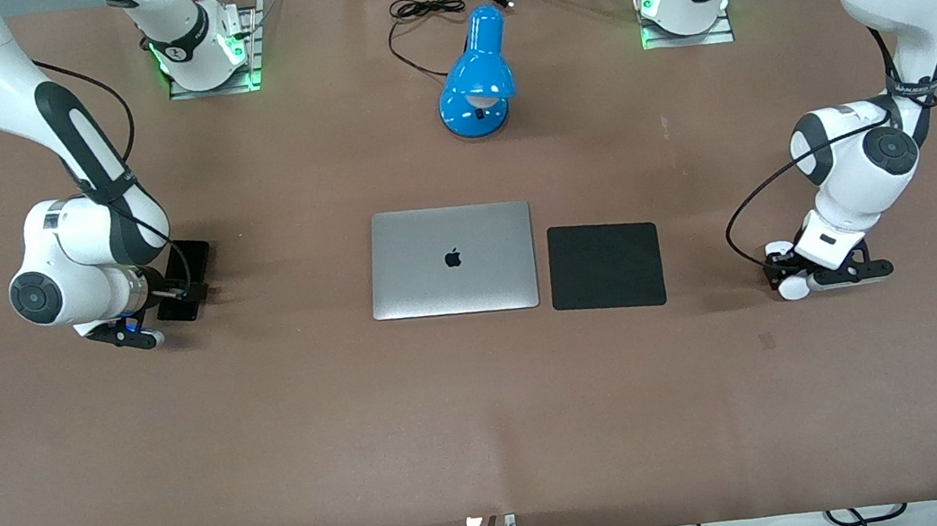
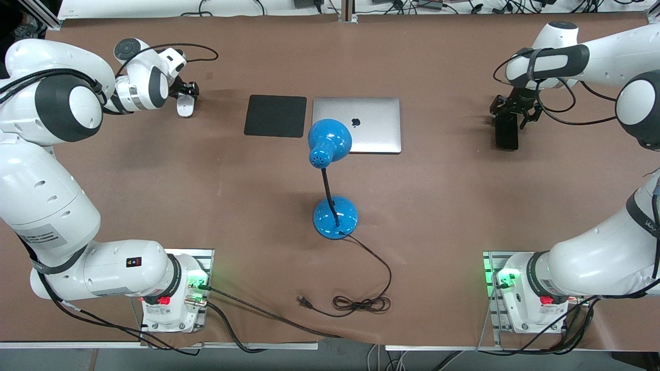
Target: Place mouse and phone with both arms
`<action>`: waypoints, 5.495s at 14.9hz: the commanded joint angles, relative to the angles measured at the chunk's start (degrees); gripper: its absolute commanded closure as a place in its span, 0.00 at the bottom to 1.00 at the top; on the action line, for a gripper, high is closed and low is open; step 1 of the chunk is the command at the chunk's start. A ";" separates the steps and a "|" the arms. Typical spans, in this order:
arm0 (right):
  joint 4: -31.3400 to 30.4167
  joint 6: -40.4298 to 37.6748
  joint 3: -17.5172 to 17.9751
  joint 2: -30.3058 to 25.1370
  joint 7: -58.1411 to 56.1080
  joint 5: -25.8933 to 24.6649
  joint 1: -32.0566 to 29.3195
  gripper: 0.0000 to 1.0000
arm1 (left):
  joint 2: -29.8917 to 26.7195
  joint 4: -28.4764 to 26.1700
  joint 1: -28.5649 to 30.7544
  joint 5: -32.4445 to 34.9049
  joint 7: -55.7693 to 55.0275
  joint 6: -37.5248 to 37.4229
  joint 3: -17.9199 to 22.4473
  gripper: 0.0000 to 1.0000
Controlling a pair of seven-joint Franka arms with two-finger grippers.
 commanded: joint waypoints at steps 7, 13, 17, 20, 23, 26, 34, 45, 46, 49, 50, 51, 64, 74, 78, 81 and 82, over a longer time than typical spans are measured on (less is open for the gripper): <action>-0.80 0.85 0.22 0.84 0.37 0.54 0.10 0.05 | -4.39 16.76 -0.91 1.11 -5.07 -33.19 -9.55 0.62; -0.45 0.24 0.48 1.02 0.11 0.54 0.53 0.75 | -1.68 16.34 -13.46 2.24 -17.02 -28.57 -11.94 0.62; 0.51 -2.30 0.74 -0.64 -0.24 0.37 1.32 0.77 | 0.35 14.93 -16.55 19.17 -30.88 -25.74 -12.29 0.62; 4.81 -9.58 2.67 -2.67 -0.24 0.37 2.38 0.79 | 1.76 13.79 -18.58 25.71 -38.82 -25.65 -12.38 0.67; 10.61 -14.70 6.62 -2.58 -0.25 0.19 2.73 0.81 | 2.37 11.25 -18.15 27.39 -39.98 -19.62 -12.38 0.67; 10.71 -15.14 7.07 -2.58 -0.16 0.37 4.22 0.82 | 2.81 6.85 -17.09 27.39 -44.63 -10.64 -12.29 0.67; 11.06 -11.03 8.65 -0.13 2.04 4.85 12.65 0.85 | 3.87 6.67 -17.09 27.39 -44.81 -10.27 -12.12 0.60; 14.49 -3.46 8.74 6.55 10.65 9.95 17.49 0.86 | -2.71 7.28 -14.90 27.39 -44.29 -13.15 -12.12 0.00; 14.75 -3.46 8.74 6.90 10.65 9.95 17.85 0.86 | -4.38 7.89 -14.63 27.48 -44.11 -16.04 -12.12 0.00; 14.76 -3.37 8.65 7.70 10.57 9.34 19.08 0.86 | -8.69 12.62 -14.63 27.39 -43.24 -28.33 -12.12 0.00; 14.76 -3.20 8.65 8.13 10.57 9.33 19.08 0.86 | -9.48 14.38 -14.63 27.39 -42.10 -32.99 -12.38 0.00; 14.84 -3.19 8.65 8.49 10.48 9.16 19.08 0.86 | -10.10 16.57 -14.63 27.39 -40.18 -37.82 -12.47 0.00; 15.11 -4.76 8.13 2.18 12.33 9.07 18.38 0.00 | -10.90 46.20 -2.88 3.61 -14.77 -86.54 -12.56 0.00; 39.00 -30.60 7.42 -5.57 6.03 -3.04 12.05 0.00 | -28.70 30.09 -7.07 -5.93 0.09 -72.02 3.08 0.00; 41.30 -32.29 6.98 -7.50 -2.87 -3.94 7.31 0.00 | -34.90 22.57 -10.05 2.86 2.47 -69.85 2.30 0.00; 42.61 -32.37 6.63 -7.59 -5.78 -3.85 4.50 0.00 | -32.18 26.25 -10.06 2.87 2.56 -72.57 2.30 0.00; 43.23 -32.37 6.46 -7.94 -5.96 -3.85 3.62 0.00 | -31.56 27.74 -10.14 2.87 2.56 -73.80 2.21 0.00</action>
